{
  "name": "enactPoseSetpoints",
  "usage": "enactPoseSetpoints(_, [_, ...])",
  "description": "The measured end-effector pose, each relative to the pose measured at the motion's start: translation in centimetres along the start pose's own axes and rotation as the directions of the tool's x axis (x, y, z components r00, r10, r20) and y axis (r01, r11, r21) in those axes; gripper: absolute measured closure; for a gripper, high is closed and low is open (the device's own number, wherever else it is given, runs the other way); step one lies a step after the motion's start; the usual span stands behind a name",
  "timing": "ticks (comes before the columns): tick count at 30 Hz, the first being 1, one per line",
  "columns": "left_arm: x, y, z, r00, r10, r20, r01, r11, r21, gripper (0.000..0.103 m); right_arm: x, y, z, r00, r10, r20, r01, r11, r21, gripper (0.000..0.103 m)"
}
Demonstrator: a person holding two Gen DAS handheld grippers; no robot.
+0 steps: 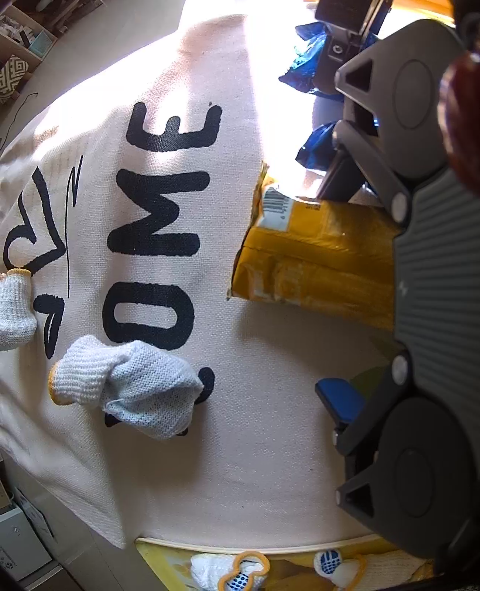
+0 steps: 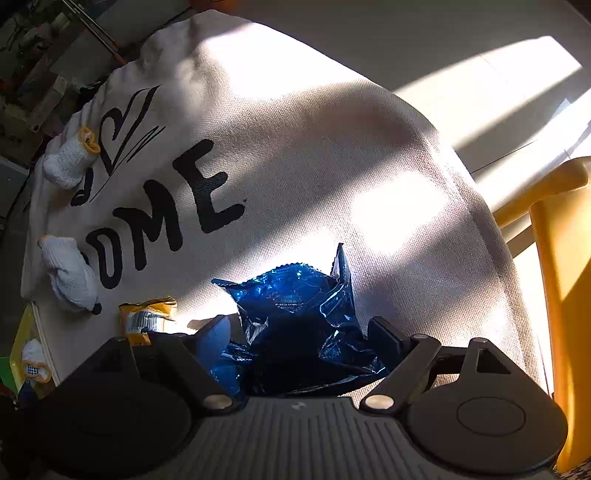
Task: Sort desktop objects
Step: 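Close right tool on blue foil packet while left tool grips yellow packet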
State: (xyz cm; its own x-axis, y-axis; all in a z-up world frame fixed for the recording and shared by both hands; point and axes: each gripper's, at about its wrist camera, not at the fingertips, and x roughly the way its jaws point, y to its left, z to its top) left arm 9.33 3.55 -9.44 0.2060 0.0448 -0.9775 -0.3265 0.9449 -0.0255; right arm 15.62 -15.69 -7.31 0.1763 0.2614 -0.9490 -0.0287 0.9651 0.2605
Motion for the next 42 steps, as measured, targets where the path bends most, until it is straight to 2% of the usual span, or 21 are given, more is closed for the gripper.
enactPoseSetpoints(7, [0.2, 1.9, 0.0, 1.000, -0.006, -0.007, 0.006, 0.999, -0.044, 0.000, 0.3, 0.1, 0.1, 1.000, 0.000, 0.001, 0.000, 1.000, 0.005, 0.018])
enactPoseSetpoints(15, [1.1, -0.1, -1.2, 0.999, 0.012, -0.043, -0.012, 1.000, 0.004, 0.001, 0.4, 0.6, 0.1, 0.999, -0.040, 0.018, 0.040, 0.999, -0.015, 0.015])
enactPoseSetpoints(19, [1.4, 0.8, -1.0, 0.998, 0.037, -0.042, -0.039, 0.999, -0.037, 0.000, 0.4, 0.4, 0.1, 1.000, -0.025, 0.013, 0.025, 1.000, -0.003, 0.015])
enactPoseSetpoints(27, [1.3, 0.3, -1.4, 0.998, 0.043, -0.036, -0.044, 0.999, -0.028, 0.000, 0.7, 0.7, 0.1, 0.999, -0.052, 0.013, 0.053, 0.998, -0.037, 0.014])
enactPoseSetpoints(30, [1.3, 0.3, -1.3, 0.999, 0.037, -0.034, -0.038, 0.999, -0.023, 0.005, 1.1, 0.8, 0.0, 0.998, -0.068, 0.008, 0.069, 0.997, -0.044, 0.014])
enactPoseSetpoints(33, [0.7, -0.3, -1.3, 0.999, 0.033, -0.019, -0.033, 0.999, 0.004, 0.018, 1.2, 1.1, -0.2, 0.997, -0.075, 0.023, 0.077, 0.995, -0.067, 0.015])
enactPoseSetpoints(35, [0.4, -0.7, -1.3, 1.000, 0.027, -0.012, -0.027, 0.999, 0.021, 0.032, 1.1, 1.3, -0.2, 0.996, -0.074, 0.039, 0.077, 0.993, -0.086, 0.019])
enactPoseSetpoints(37, [0.1, -0.9, -1.1, 1.000, 0.025, -0.012, -0.025, 0.999, 0.028, 0.041, 1.0, 1.3, -0.2, 0.997, -0.064, 0.051, 0.069, 0.993, -0.091, 0.023])
enactPoseSetpoints(42, [-0.6, -0.1, -1.0, 1.000, -0.011, -0.027, 0.011, 1.000, -0.012, 0.042, 0.2, 1.8, 0.1, 0.996, -0.013, 0.094, 0.023, 0.994, -0.108, 0.024])
